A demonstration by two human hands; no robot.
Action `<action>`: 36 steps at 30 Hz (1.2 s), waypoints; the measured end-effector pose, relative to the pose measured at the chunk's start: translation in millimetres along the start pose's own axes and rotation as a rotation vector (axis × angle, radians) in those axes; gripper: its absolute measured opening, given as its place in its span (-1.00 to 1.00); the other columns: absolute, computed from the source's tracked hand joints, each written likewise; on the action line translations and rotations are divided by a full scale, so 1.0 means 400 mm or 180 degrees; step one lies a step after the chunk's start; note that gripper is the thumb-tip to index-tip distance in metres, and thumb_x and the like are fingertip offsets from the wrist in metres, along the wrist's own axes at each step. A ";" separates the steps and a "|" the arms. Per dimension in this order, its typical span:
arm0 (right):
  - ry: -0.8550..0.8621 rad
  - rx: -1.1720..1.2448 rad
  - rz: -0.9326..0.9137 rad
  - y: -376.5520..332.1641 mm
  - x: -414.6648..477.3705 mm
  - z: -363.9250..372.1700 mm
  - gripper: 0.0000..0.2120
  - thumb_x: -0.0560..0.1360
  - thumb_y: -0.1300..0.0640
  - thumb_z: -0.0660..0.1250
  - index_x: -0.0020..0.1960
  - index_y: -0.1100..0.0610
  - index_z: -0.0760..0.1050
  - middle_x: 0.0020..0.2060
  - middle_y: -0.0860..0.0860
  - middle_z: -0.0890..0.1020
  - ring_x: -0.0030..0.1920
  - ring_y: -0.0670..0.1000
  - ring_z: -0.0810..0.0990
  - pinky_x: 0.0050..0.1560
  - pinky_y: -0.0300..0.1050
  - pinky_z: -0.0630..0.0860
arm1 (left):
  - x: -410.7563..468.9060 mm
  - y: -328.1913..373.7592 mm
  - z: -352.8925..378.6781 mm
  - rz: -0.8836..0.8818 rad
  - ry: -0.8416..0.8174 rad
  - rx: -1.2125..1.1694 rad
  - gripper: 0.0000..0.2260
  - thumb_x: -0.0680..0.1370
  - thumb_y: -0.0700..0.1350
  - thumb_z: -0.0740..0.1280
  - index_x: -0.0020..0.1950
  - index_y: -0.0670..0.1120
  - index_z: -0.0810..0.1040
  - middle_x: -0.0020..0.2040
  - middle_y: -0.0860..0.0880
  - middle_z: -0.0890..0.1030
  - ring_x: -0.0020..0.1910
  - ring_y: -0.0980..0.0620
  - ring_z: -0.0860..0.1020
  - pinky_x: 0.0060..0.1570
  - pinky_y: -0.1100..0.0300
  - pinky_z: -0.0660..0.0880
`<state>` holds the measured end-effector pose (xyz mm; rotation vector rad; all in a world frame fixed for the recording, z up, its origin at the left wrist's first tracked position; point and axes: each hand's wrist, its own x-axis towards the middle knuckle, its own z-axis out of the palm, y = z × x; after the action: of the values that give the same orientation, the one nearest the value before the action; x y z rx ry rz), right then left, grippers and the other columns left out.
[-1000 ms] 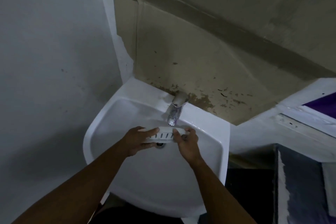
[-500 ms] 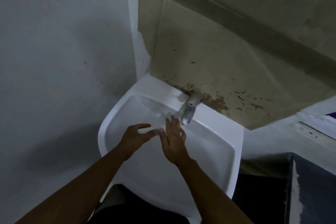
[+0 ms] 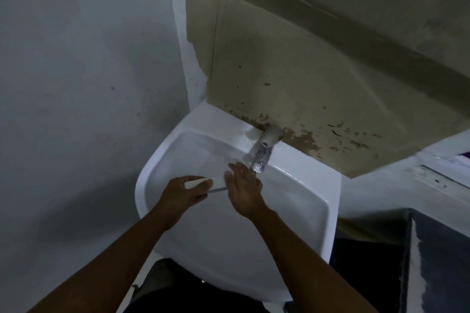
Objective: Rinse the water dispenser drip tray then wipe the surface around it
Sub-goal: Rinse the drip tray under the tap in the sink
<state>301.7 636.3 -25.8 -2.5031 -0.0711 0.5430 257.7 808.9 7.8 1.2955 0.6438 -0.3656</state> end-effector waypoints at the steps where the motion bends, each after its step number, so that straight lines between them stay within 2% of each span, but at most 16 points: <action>1: -0.0002 0.0019 -0.0169 0.011 0.005 0.015 -0.28 0.48 -0.39 -0.22 0.43 -0.08 0.37 0.46 -0.05 0.38 0.48 0.01 0.28 0.45 0.09 0.18 | 0.001 0.000 -0.003 -0.0026 0.0010 -0.0016 -0.70 0.44 -0.14 0.47 0.11 -0.24 0.61 0.08 -0.17 0.65 0.05 -0.11 0.64 0.06 0.04 0.60; 3: -0.0095 0.0394 -0.0233 0.019 0.026 0.005 -0.40 0.57 -0.35 -0.12 0.39 -0.09 0.42 0.41 -0.08 0.42 0.46 -0.04 0.32 0.45 0.03 0.20 | 0.001 0.000 -0.012 -0.0099 0.0027 -0.0122 -0.70 0.44 -0.16 0.46 0.12 -0.26 0.59 0.10 -0.18 0.63 0.08 -0.13 0.62 0.09 0.01 0.59; 4: -0.0214 0.0696 -0.0028 0.011 0.033 -0.018 -0.48 0.62 -0.27 -0.07 0.36 -0.05 0.45 0.36 -0.04 0.46 0.42 -0.03 0.38 0.42 -0.03 0.24 | 0.000 0.003 -0.018 -0.0127 0.0010 -0.0166 -0.72 0.44 -0.19 0.45 0.11 -0.26 0.59 0.12 -0.19 0.61 0.09 -0.13 0.62 0.08 0.01 0.59; 6: -0.0428 0.1518 0.0952 0.010 0.059 -0.052 -0.57 0.64 -0.17 0.07 0.28 0.10 0.47 0.13 0.08 0.52 0.23 0.00 0.50 0.25 -0.10 0.35 | -0.006 0.014 -0.029 -0.0169 -0.0075 -0.0303 -0.78 0.45 -0.23 0.43 0.07 -0.25 0.59 0.13 -0.20 0.60 0.10 -0.14 0.60 0.05 0.05 0.61; 8: -0.0549 0.1934 0.1485 0.017 0.085 -0.075 -0.53 0.62 -0.17 0.15 0.25 0.21 0.47 0.05 0.17 0.58 0.05 0.14 0.61 0.22 0.02 0.49 | -0.008 0.024 -0.036 -0.0177 -0.0162 -0.0416 -0.80 0.47 -0.26 0.40 0.08 -0.25 0.58 0.13 -0.22 0.58 0.11 -0.14 0.60 0.02 0.10 0.62; 11: -0.0835 0.3081 0.1722 -0.004 0.077 -0.073 -0.52 0.58 -0.28 0.13 0.12 0.13 0.47 0.01 0.24 0.65 -0.15 0.27 0.67 0.08 0.24 0.60 | -0.002 0.029 -0.051 -0.0173 -0.0110 -0.0630 -0.74 0.49 -0.26 0.38 0.16 -0.27 0.54 0.17 -0.22 0.54 0.14 -0.15 0.57 -0.01 0.09 0.62; 12: -0.0832 0.3427 0.1765 -0.007 0.078 -0.067 -0.52 0.58 -0.29 0.11 0.11 0.12 0.46 0.00 0.24 0.65 -0.14 0.27 0.67 0.05 0.23 0.60 | 0.001 0.030 -0.057 -0.0175 -0.0043 -0.0712 -0.74 0.49 -0.25 0.37 0.17 -0.26 0.53 0.17 -0.21 0.53 0.14 -0.16 0.56 -0.02 0.08 0.63; 14: -0.0841 0.3728 0.1700 -0.010 0.077 -0.052 -0.47 0.59 -0.27 0.09 0.26 0.14 0.46 0.13 0.23 0.62 0.04 0.25 0.64 0.06 0.14 0.58 | 0.007 0.029 -0.070 -0.0256 0.0152 -0.0823 -0.76 0.52 -0.20 0.35 0.16 -0.24 0.53 0.15 -0.21 0.55 0.13 -0.17 0.56 -0.06 0.03 0.64; 16: -0.0884 0.3814 0.1591 -0.013 0.068 -0.048 -0.57 0.61 -0.13 0.18 0.29 0.16 0.46 0.14 0.19 0.63 0.15 0.20 0.61 0.08 0.04 0.55 | 0.014 0.025 -0.082 -0.0379 0.0311 -0.0887 -0.73 0.55 -0.13 0.33 0.20 -0.23 0.50 0.13 -0.21 0.56 0.12 -0.18 0.56 -0.08 -0.01 0.64; 18: -0.0911 0.3624 0.1539 -0.006 0.057 -0.051 -0.67 0.60 -0.06 0.25 0.16 0.19 0.52 0.02 0.19 0.66 0.06 0.17 0.65 0.05 0.03 0.59 | 0.019 0.022 -0.084 -0.0498 0.0316 -0.0860 -0.73 0.57 -0.08 0.29 0.19 -0.22 0.50 0.12 -0.23 0.57 0.10 -0.20 0.58 -0.11 -0.03 0.64; 19: -0.0893 0.3389 0.1504 0.005 0.053 -0.054 -0.63 0.60 -0.10 0.25 0.10 0.20 0.55 -0.05 0.20 0.68 -0.05 0.15 0.68 0.00 0.04 0.61 | 0.020 0.020 -0.081 -0.0558 0.0288 -0.0777 -0.74 0.59 -0.05 0.27 0.14 -0.21 0.51 0.09 -0.24 0.59 0.06 -0.21 0.60 -0.13 -0.03 0.65; 21: -0.0660 0.2901 0.1490 0.011 0.036 -0.073 -0.56 0.62 -0.15 0.17 -0.06 0.22 0.55 -0.26 0.20 0.65 -0.39 0.05 0.65 -0.30 -0.11 0.62 | 0.022 0.019 -0.067 -0.0662 0.0263 -0.0470 -0.72 0.60 0.04 0.22 0.05 -0.16 0.54 0.00 -0.24 0.63 -0.07 -0.20 0.64 -0.18 0.00 0.65; 23: -0.0456 0.2752 0.1612 0.032 0.027 -0.085 -0.60 0.67 -0.01 0.06 -0.11 0.22 0.51 -0.35 0.17 0.60 -0.53 0.01 0.55 -0.54 -0.25 0.47 | 0.025 0.020 -0.043 -0.0665 0.0301 -0.0154 -0.70 0.61 0.09 0.17 0.00 -0.11 0.54 -0.07 -0.21 0.64 -0.19 -0.15 0.65 -0.20 0.01 0.65; 28: -0.0338 0.2802 0.1623 0.090 0.000 -0.129 -0.43 0.61 -0.28 0.04 0.04 0.16 0.60 -0.26 0.12 0.68 -0.40 0.03 0.60 -0.37 -0.16 0.48 | 0.052 0.027 0.020 -0.0581 0.0140 0.0030 -0.73 0.64 0.05 0.14 0.00 -0.11 0.50 -0.09 -0.19 0.62 -0.22 -0.14 0.64 -0.15 0.00 0.63; 32: -0.0337 0.3324 0.1734 0.118 -0.043 -0.178 -0.60 0.62 -0.15 0.18 0.08 0.15 0.60 -0.22 0.11 0.67 -0.40 -0.01 0.55 -0.37 -0.17 0.36 | 0.083 0.019 0.068 -0.0591 0.0114 0.0105 -0.74 0.65 -0.03 0.14 0.16 -0.21 0.40 -0.04 -0.23 0.57 -0.20 -0.20 0.63 -0.17 -0.02 0.63; 36: -0.0145 0.3397 0.1657 0.141 -0.089 -0.220 -0.57 0.60 -0.17 0.20 0.12 0.18 0.59 -0.20 0.13 0.68 -0.42 -0.02 0.56 -0.35 -0.14 0.40 | 0.102 0.012 0.137 -0.0644 0.0014 0.0207 -0.78 0.65 -0.06 0.10 0.07 -0.18 0.45 -0.14 -0.19 0.59 -0.33 -0.10 0.61 -0.35 0.12 0.62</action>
<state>300.3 537.3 22.8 -1.4372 0.6876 0.6155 305.0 761.5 -6.7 1.2966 0.7745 -0.5532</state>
